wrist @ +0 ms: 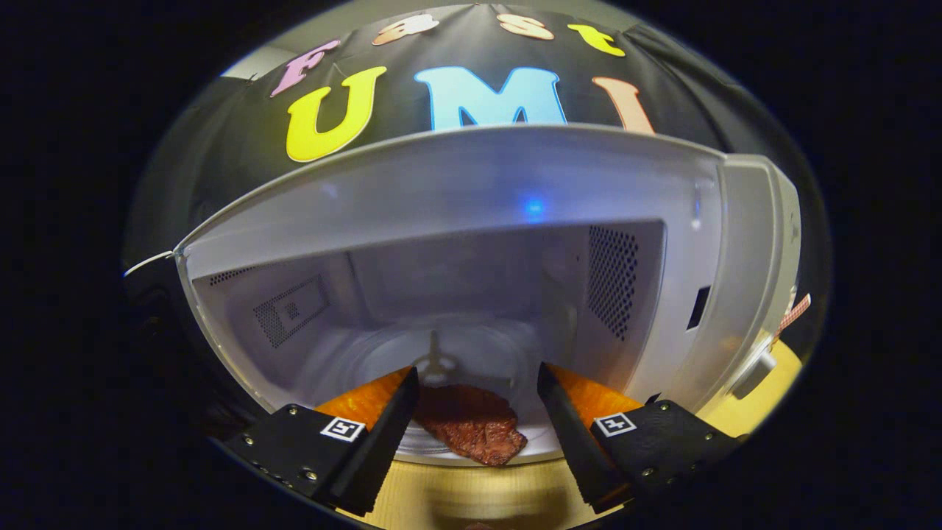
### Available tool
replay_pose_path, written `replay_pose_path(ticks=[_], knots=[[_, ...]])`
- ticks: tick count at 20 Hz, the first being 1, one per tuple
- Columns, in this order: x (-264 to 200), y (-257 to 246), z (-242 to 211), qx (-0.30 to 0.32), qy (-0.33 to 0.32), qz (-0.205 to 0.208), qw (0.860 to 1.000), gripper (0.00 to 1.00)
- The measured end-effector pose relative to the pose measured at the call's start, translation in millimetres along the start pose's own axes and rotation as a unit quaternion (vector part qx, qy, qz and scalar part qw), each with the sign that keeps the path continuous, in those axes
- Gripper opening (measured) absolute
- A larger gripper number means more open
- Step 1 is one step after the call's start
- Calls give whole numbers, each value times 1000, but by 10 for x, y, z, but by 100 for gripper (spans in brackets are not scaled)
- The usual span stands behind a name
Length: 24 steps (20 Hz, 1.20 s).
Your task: Open the microwave, put the food inside, and close the microwave door.
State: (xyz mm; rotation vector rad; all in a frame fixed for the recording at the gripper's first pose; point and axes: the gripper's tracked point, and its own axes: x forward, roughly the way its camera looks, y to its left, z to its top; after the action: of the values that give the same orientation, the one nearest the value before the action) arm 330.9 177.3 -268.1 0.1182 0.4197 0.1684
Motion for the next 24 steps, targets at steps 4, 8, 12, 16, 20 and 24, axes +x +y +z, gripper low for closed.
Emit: replay_pose_path(ticks=[4,8,12,16,20,24], knots=[[-294,142,53,-4,9,30,1000,98],[-838,280,332,-10,-15,55,998,98],[-1456,449,655,-20,-47,78,996,98],[-2024,676,868,-18,-74,109,991,97],[-2481,871,927,-24,-81,131,988,98],[-2937,1186,917,-21,-81,168,982,98]])
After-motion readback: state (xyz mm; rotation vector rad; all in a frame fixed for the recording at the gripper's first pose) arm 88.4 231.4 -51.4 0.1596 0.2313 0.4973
